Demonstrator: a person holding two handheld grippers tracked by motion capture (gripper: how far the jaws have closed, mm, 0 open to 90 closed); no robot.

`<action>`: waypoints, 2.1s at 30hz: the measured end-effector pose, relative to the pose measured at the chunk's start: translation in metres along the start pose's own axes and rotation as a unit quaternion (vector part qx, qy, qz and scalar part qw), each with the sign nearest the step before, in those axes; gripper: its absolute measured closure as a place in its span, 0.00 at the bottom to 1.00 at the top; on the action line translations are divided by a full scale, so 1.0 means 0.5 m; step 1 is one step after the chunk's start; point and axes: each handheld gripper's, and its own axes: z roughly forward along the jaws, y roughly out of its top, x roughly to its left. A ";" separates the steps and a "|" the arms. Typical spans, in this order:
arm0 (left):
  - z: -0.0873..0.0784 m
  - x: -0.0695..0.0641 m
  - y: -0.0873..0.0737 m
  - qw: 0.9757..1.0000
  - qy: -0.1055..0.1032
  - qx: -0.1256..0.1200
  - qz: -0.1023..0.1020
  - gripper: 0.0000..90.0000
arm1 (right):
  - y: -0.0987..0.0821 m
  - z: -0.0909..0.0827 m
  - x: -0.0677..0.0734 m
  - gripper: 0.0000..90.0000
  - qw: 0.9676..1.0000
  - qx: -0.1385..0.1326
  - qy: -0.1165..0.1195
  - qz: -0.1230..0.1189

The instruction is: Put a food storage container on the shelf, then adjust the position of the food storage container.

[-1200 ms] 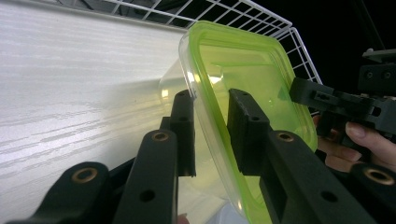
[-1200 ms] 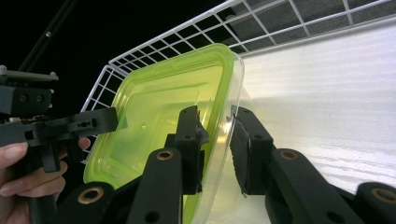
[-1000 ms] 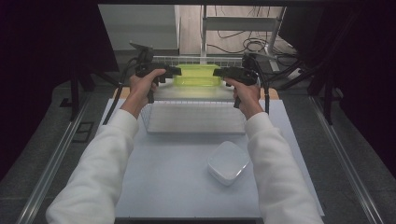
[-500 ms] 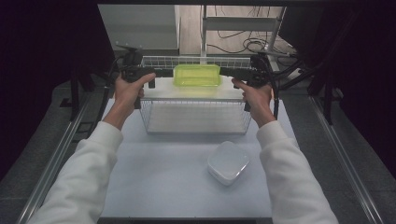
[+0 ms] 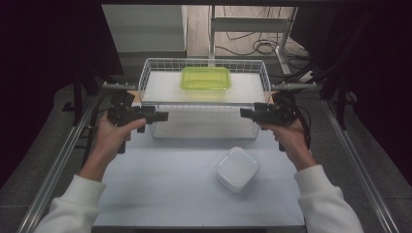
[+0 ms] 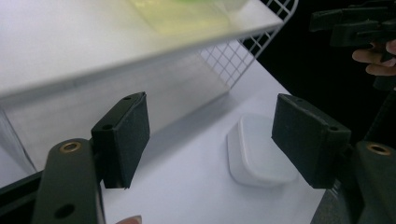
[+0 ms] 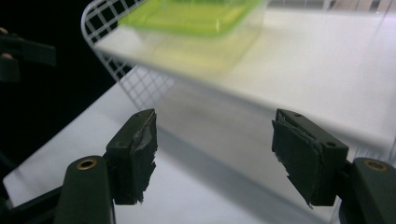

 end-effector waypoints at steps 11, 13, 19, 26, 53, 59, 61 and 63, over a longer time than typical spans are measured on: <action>0.028 -0.008 -0.169 0.999 0.010 0.049 -0.007 0.31 | -0.196 -0.022 -0.002 0.34 0.999 0.049 -0.001 0.006; 0.034 -0.003 -0.191 0.998 0.013 0.067 -0.010 0.31 | -0.219 -0.018 0.001 0.34 0.998 0.056 0.000 0.006; 0.037 0.011 -0.234 0.996 0.033 0.086 -0.020 0.31 | -0.257 -0.001 0.005 0.34 0.996 0.084 -0.002 -0.009; 0.033 0.022 -0.247 0.995 0.039 0.086 -0.023 0.32 | -0.267 0.008 0.013 0.34 0.995 0.101 -0.004 -0.019; 0.025 0.016 -0.260 0.994 0.043 0.095 -0.024 0.30 | -0.269 -0.005 -0.018 0.34 0.994 0.105 -0.039 -0.006; 0.024 0.016 -0.260 0.994 0.043 0.096 -0.023 0.30 | -0.270 -0.006 -0.026 0.34 0.993 0.106 -0.046 0.000; 0.025 0.016 -0.260 0.994 0.042 0.098 -0.022 0.29 | -0.269 -0.007 -0.029 0.34 0.993 0.105 -0.050 0.001; 0.027 0.015 -0.261 0.994 0.040 0.100 -0.022 0.29 | -0.268 -0.006 -0.034 0.34 0.993 0.105 -0.054 0.003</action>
